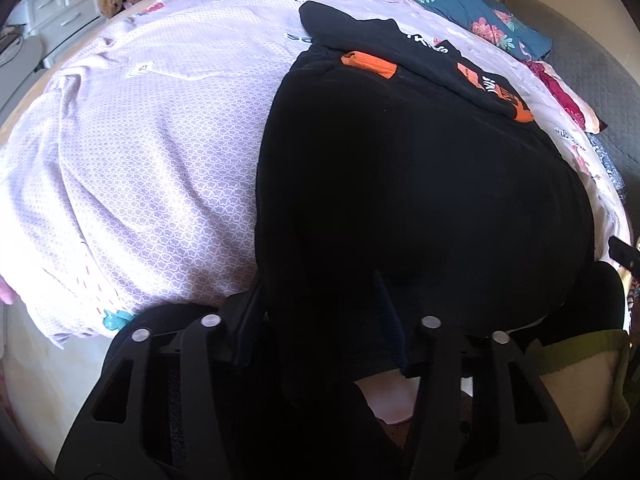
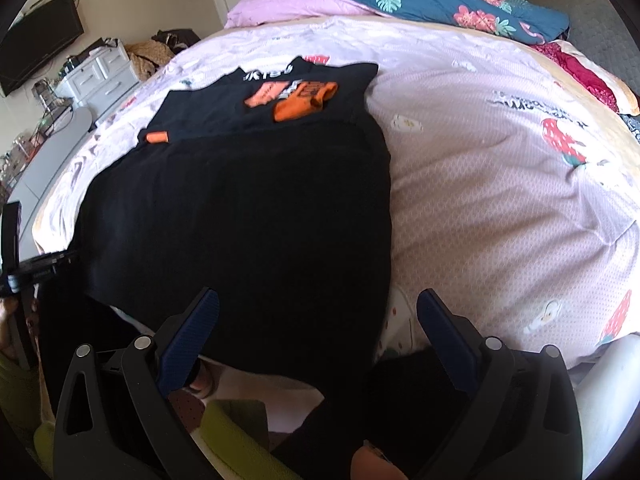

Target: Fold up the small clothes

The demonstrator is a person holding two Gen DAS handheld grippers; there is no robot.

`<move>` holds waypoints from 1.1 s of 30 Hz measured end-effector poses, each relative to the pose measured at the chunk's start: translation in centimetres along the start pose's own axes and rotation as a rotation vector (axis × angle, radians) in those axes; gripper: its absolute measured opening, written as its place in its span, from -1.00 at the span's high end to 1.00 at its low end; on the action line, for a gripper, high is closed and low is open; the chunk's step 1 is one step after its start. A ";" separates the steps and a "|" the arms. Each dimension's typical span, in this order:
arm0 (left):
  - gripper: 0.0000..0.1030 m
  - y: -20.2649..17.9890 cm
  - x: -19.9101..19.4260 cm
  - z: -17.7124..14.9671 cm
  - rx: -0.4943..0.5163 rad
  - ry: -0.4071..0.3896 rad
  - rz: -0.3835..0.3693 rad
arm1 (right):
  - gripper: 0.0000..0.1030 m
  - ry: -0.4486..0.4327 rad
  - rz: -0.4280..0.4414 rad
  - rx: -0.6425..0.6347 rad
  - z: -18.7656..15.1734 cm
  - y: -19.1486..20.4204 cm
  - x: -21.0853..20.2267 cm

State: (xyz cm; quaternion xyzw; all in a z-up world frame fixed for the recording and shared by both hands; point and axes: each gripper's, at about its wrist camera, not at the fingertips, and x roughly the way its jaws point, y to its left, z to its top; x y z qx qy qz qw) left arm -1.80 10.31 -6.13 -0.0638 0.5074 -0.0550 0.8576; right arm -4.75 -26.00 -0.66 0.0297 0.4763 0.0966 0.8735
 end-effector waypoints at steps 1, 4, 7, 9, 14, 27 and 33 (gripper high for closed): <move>0.36 0.1 0.0 0.0 -0.002 -0.003 0.002 | -0.91 0.017 -0.001 -0.005 -0.3 0.1 0.2; 0.71 0.5 -0.1 0.1 -0.022 -0.014 -0.021 | -0.91 0.068 -0.017 -0.023 -0.9 0.5 1.0; 0.83 0.7 -0.4 0.0 -0.026 -0.027 -0.023 | -0.89 0.114 -0.050 -0.037 -1.3 1.0 2.0; 0.87 0.7 -0.8 0.0 -0.026 -0.039 -0.025 | -0.81 0.135 -0.055 -0.048 -1.5 1.2 2.5; 0.95 1.0 -2.3 0.3 -0.041 -0.087 -0.044 | -0.29 0.207 -0.077 -0.057 -2.1 1.2 4.4; 0.95 0.8 -4.9 1.5 -0.050 -0.183 -0.077 | 0.85 -0.037 0.065 -0.062 -1.8 0.7 -1.6; 0.95 0.8 -6.1 2.7 -0.043 -0.241 -0.063 | 0.85 -0.236 0.077 -0.011 0.1 -1.1 -5.5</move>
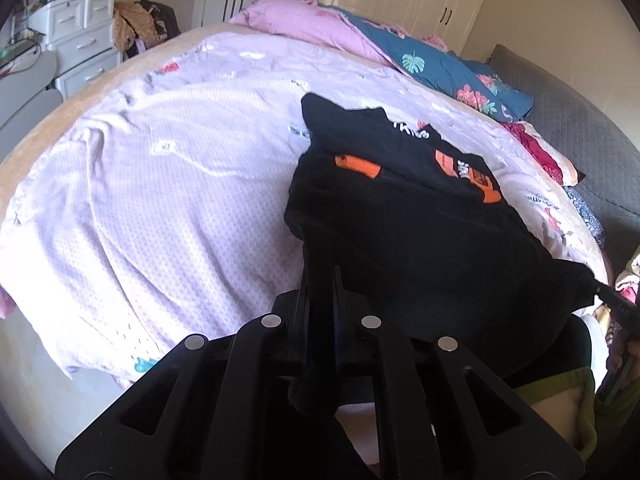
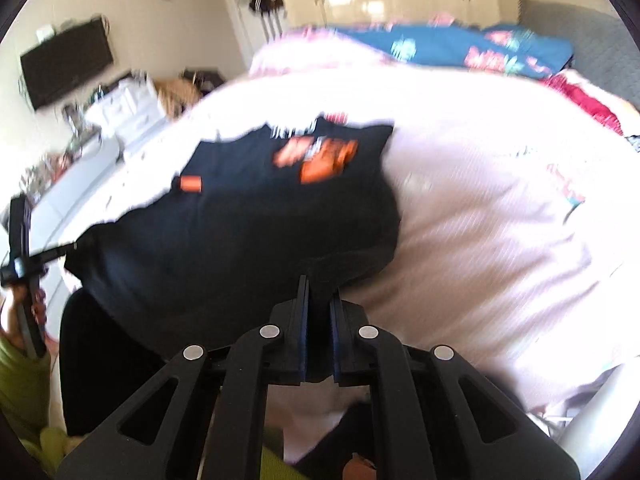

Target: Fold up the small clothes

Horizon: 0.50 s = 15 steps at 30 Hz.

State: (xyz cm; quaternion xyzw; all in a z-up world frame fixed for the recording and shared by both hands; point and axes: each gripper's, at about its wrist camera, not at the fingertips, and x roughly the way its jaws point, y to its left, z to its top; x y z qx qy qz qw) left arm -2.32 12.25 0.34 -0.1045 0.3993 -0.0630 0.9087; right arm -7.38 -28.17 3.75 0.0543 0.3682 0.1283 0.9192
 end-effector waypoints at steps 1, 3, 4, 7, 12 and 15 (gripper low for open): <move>0.95 0.0 0.0 0.3 0.001 -0.008 0.001 | 0.85 -0.031 -0.002 0.007 0.5 -0.4 -0.3; 0.95 -0.1 -0.1 1.0 -0.003 -0.024 -0.001 | 0.86 -0.085 -0.017 0.022 1.5 -0.9 -1.2; 0.95 -0.1 -0.1 1.5 -0.008 -0.033 -0.006 | 0.86 -0.107 -0.023 0.031 2.2 -1.2 -1.4; 0.95 -0.1 -0.4 2.9 -0.020 -0.065 -0.013 | 0.86 -0.158 -0.031 0.062 3.8 -2.0 -1.9; 0.95 -0.1 -0.7 5.9 -0.051 -0.121 -0.039 | 0.86 -0.204 -0.040 0.089 6.2 -2.2 -1.7; 0.95 -0.2 -0.5 7.5 -0.075 -0.145 -0.052 | 0.86 -0.226 -0.055 0.100 7.8 -2.1 -1.1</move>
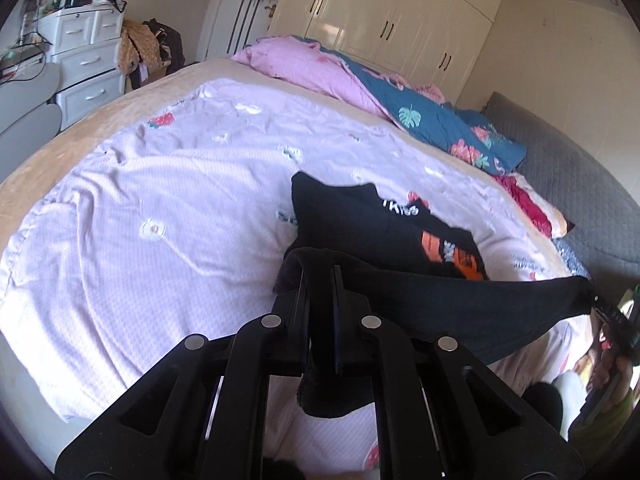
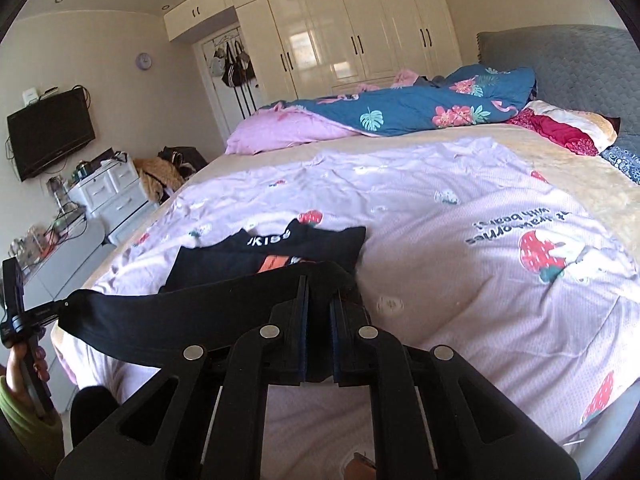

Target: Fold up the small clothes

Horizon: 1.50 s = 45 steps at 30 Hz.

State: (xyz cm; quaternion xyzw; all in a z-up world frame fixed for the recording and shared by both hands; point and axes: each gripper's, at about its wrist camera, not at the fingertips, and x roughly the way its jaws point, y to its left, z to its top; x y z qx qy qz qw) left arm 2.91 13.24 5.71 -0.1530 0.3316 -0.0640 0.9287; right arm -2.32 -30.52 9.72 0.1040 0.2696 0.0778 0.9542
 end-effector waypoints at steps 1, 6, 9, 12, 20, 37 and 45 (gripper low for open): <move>0.95 0.0 0.1 0.4 -0.009 -0.008 -0.004 | 0.86 -0.003 -0.005 0.002 0.4 0.2 0.5; 0.95 -0.8 1.1 2.4 -0.017 -0.063 0.029 | 0.86 -0.010 -0.020 0.051 2.5 0.0 2.2; 0.95 -1.2 2.0 3.3 -0.021 -0.074 0.043 | 0.85 -0.003 -0.024 0.081 3.3 0.0 3.1; 0.95 -1.2 2.9 3.9 -0.040 -0.084 0.043 | 0.85 0.005 -0.042 0.101 4.1 -0.1 4.2; 0.95 -1.1 5.3 5.8 -0.085 -0.100 0.045 | 0.85 0.016 -0.103 0.122 5.4 -0.1 7.1; 0.88 -0.4 12.6 7.6 -0.114 -0.053 0.104 | 0.85 0.076 -0.213 0.152 6.4 -1.0 15.1; 0.82 1.4 14.2 7.0 -0.122 -0.041 0.140 | 0.32 0.076 -0.298 0.128 4.8 -1.3 17.7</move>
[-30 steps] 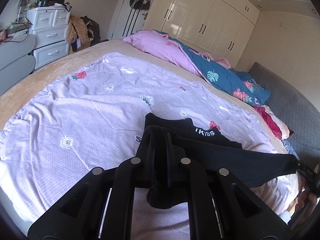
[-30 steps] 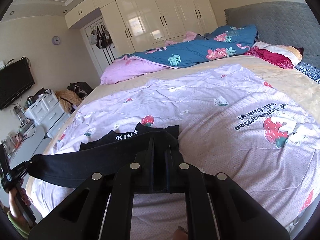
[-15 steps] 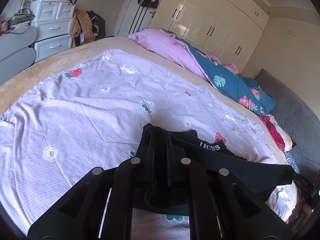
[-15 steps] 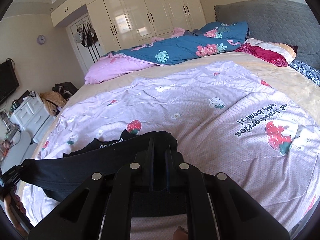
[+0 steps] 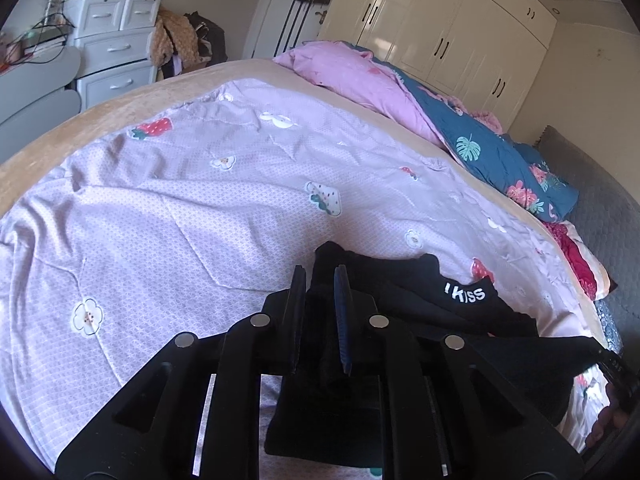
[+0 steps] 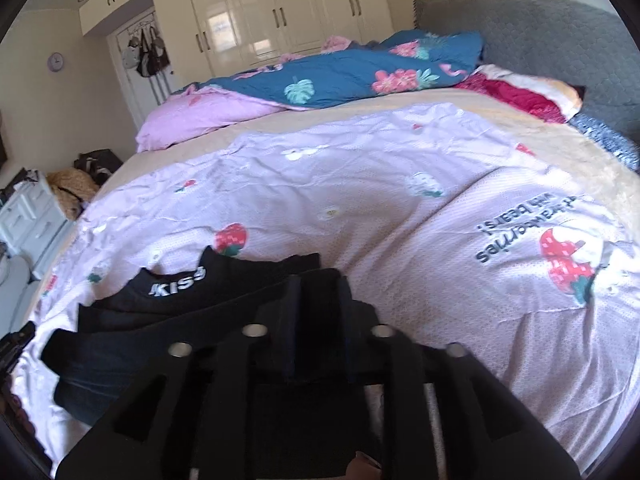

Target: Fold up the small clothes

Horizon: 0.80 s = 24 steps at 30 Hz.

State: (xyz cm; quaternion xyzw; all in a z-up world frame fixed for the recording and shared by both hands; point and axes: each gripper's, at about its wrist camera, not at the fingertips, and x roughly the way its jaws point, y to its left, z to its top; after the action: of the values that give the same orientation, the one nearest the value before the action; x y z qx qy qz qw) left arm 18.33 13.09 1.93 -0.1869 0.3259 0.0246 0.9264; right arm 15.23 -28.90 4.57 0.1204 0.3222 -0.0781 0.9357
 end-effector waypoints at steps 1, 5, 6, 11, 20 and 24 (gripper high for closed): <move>0.71 0.2 -0.1 0.0 -0.003 0.004 -0.008 | 0.16 -0.015 -0.007 -0.002 -0.1 -0.1 -0.1; 0.24 -0.4 -1.4 -0.2 0.024 -0.009 -0.037 | 0.16 -0.081 -0.022 -0.052 -0.5 0.0 -1.3; 0.19 -0.8 -1.9 -0.4 0.047 -0.013 -0.045 | 0.14 -0.095 -0.019 -0.073 -0.7 0.2 -1.8; -0.23 -3.6 -2.7 -2.3 0.151 0.007 -0.072 | 0.13 -0.077 0.051 -0.137 -1.8 0.9 -2.5; 0.70 -7.8 0.3 -6.5 0.276 0.184 -0.150 | 0.59 0.095 0.164 -0.278 -4.9 5.1 -0.8; 0.77 -8.6 1.1 -8.0 0.319 0.246 -0.153 | 0.59 0.166 0.157 -0.280 -6.3 5.6 0.2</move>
State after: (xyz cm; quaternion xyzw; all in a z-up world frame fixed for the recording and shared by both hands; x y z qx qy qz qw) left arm 15.89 2.11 -1.70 -0.0635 0.4210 -0.1207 0.8968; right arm 12.98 -21.83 0.57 0.0196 0.3958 0.0509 0.9167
